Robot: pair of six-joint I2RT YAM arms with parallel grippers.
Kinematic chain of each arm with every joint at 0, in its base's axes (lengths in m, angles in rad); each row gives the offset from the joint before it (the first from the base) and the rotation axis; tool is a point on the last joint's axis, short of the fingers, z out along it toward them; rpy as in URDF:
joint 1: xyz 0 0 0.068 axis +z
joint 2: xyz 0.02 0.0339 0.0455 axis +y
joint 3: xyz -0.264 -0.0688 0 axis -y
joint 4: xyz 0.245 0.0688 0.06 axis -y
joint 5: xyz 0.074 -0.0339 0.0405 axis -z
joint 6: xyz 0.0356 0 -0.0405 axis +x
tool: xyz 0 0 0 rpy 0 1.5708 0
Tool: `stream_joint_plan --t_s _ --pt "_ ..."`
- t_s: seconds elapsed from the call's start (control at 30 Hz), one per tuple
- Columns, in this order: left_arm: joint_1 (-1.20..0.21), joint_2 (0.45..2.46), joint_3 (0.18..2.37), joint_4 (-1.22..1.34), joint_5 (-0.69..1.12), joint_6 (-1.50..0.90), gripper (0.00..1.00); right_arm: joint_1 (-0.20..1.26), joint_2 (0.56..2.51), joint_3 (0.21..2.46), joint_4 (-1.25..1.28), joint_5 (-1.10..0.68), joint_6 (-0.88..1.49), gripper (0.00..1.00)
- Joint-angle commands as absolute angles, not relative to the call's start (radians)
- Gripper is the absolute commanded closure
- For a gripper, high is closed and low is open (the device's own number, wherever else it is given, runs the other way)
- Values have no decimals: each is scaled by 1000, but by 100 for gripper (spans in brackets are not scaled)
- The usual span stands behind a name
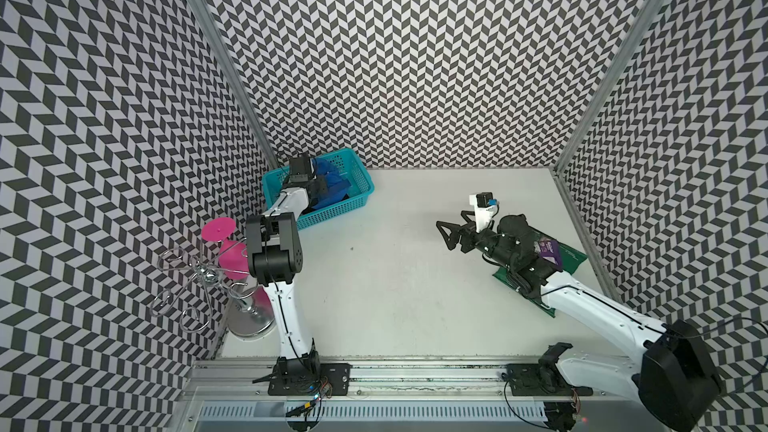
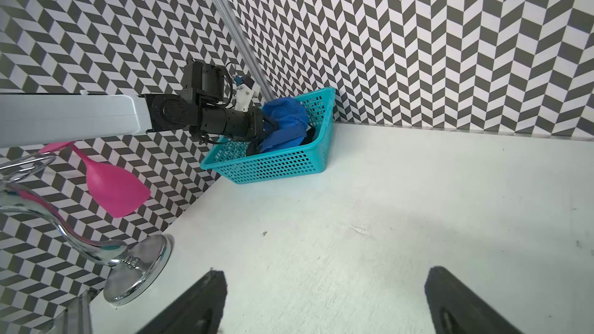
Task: Turn the baseball cap inside out
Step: Pick up the baseball cap from the basket.
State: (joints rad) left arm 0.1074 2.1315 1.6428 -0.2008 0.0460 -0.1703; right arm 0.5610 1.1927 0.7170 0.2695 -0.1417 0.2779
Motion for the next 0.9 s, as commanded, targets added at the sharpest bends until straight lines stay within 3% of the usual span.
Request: stream_joint_plan --t_s 0.0,0.2,0.37,0.57,0.67,0.87 --pt "110 1985 1551 -133 115 -229 96 568 1187 761 306 -94 309 0" --pt "110 1669 1247 128 269 -378 100 568 1183 801 340 -86 399 0" --pt "105 1498 1130 230 373 -505 100 568 1176 825 384 -147 509 0" --pt "8 1347 1056 359 462 -638 100 571 1225 872 448 -361 580 0" --pt "-79 1309 1055 374 444 -679 100 608 1254 885 481 -383 518 0" --pt "-248 1324 1130 397 480 -759 100 680 1270 822 556 -233 189 0"
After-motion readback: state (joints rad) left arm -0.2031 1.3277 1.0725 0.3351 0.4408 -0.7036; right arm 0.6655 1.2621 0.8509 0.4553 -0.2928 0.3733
